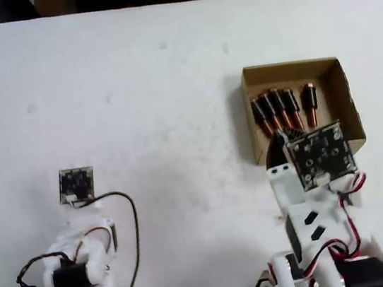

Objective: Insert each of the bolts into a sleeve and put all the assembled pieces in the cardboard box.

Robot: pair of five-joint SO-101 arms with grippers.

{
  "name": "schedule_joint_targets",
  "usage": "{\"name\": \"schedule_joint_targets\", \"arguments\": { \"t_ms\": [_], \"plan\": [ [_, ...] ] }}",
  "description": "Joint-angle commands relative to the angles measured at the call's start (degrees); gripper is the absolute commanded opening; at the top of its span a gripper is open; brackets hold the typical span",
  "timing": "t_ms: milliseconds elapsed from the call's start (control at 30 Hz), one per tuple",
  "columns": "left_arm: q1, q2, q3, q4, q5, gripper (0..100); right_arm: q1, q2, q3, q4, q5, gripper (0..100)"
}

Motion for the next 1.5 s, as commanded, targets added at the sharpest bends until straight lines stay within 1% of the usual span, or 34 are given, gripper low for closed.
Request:
{"name": "schedule_joint_targets", "arguments": {
  "t_ms": [0,400,633,833,933,1467],
  "plan": [
    [-0.4,-0.4,-0.09,0.18,0.44,2,-0.4,-6.64,7.47,-4.26,-0.35,1.7],
    [-0.4,-0.4,-0.09,0.18,0.44,2,-0.13,-20.88,20.04,-4.79,-0.09,1.7],
    [-0.4,-0.4,-0.09,0.18,0.44,2,-0.04,-20.7,23.21,-5.05,-0.09,1.7],
    [-0.4,-0.4,-0.09,0.18,0.44,2,0.04,-20.7,32.7,-14.02,-0.09,1.7],
    [-0.4,-0.4,-0.09,0.18,0.44,2,0.04,-20.7,37.63,-16.57,-0.09,1.7],
    [-0.4,-0.4,-0.09,0.18,0.44,2,0.04,-20.7,53.36,-17.36,-0.53,1.7]
  ]
}}
